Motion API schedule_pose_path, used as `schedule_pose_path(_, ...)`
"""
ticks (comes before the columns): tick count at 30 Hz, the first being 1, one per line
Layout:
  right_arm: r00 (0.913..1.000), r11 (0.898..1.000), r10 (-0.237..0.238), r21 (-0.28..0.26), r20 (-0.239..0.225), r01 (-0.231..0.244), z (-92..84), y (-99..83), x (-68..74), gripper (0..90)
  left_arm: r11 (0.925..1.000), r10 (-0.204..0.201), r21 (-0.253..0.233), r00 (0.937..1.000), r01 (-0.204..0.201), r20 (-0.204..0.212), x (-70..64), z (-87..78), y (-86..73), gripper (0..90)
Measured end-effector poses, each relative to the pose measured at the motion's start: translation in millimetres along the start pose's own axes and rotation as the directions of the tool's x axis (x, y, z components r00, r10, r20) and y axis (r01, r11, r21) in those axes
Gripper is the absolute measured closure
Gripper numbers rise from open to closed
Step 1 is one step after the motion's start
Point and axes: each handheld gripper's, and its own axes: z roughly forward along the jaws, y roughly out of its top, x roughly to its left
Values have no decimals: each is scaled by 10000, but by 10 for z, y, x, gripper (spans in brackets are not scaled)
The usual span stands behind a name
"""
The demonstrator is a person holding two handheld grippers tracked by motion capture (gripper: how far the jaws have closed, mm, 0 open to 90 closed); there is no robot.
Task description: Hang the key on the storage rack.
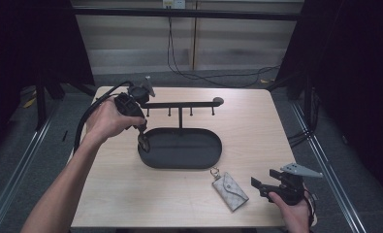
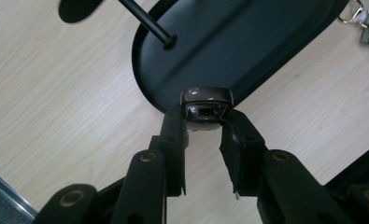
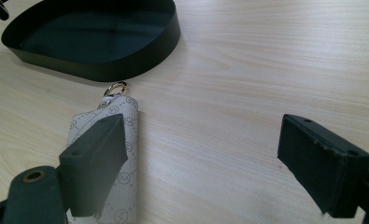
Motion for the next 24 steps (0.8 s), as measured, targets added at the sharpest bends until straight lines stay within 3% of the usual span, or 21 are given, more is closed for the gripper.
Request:
schedule_pose_path(12, 10000, 10000, -32, 0, -51, 32, 1, 2, 3, 153, 9984, -560, -54, 9979, 562, 313, 179, 91, 144, 708)
schedule_pose_path(24, 10000, 10000, 1, 16, -40, -1, 2, 4, 1, 153, 9967, -809, -46, 9955, 812, 501, 224, 161, 223, 708)
